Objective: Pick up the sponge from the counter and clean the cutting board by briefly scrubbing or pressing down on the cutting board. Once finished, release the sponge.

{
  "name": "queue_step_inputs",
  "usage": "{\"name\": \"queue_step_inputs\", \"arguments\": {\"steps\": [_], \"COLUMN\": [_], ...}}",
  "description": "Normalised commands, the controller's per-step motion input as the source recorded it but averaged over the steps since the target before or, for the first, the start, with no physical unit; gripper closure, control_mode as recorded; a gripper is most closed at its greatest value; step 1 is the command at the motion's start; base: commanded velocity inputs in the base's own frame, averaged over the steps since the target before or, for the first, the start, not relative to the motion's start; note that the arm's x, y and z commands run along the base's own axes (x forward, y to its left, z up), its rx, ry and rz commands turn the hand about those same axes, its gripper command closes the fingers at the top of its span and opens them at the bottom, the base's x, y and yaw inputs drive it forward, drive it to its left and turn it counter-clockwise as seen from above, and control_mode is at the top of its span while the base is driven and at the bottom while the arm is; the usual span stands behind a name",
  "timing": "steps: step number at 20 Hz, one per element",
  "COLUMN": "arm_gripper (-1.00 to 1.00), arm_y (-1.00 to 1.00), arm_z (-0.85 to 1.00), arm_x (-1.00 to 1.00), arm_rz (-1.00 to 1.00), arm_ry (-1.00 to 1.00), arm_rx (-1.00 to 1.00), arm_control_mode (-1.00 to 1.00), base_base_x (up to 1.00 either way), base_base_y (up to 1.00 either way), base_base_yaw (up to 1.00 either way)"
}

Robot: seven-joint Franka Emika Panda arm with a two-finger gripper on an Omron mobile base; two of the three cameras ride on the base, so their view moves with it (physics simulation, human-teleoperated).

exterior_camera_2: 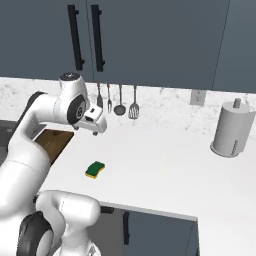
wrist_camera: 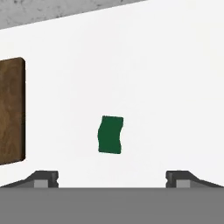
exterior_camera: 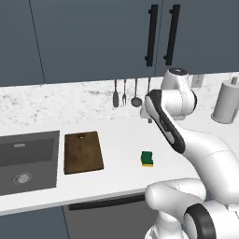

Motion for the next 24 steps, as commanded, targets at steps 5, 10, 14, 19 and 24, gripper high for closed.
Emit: {"name": "queue_step_inputs", "arguments": {"steps": [5, 10, 14, 19, 24], "arm_gripper": [-1.00, -1.00, -1.00, -1.00, -1.00], "arm_y": [0.00, 0.00, 0.00, 0.00, 0.00], "arm_z": [-0.55, -0.52, -0.47, -0.42, -0.34], "arm_x": [0.00, 0.00, 0.00, 0.00, 0.07], "arm_rz": [-0.07, 0.00, 0.00, 0.00, 0.00], "arm_ry": [0.01, 0.00, 0.00, 0.00, 0.00], "arm_rx": [0.00, 0.00, 0.00, 0.00, 0.00], "arm_control_mode": [-1.00, -1.00, -1.00, -1.00, -1.00], "base_base_x": [0.00, 0.00, 0.00, 0.00, 0.00], "base_base_y": [0.00, 0.00, 0.00, 0.00, 0.00], "base_base_yaw": [0.00, 0.00, 0.00, 0.00, 0.00]}}
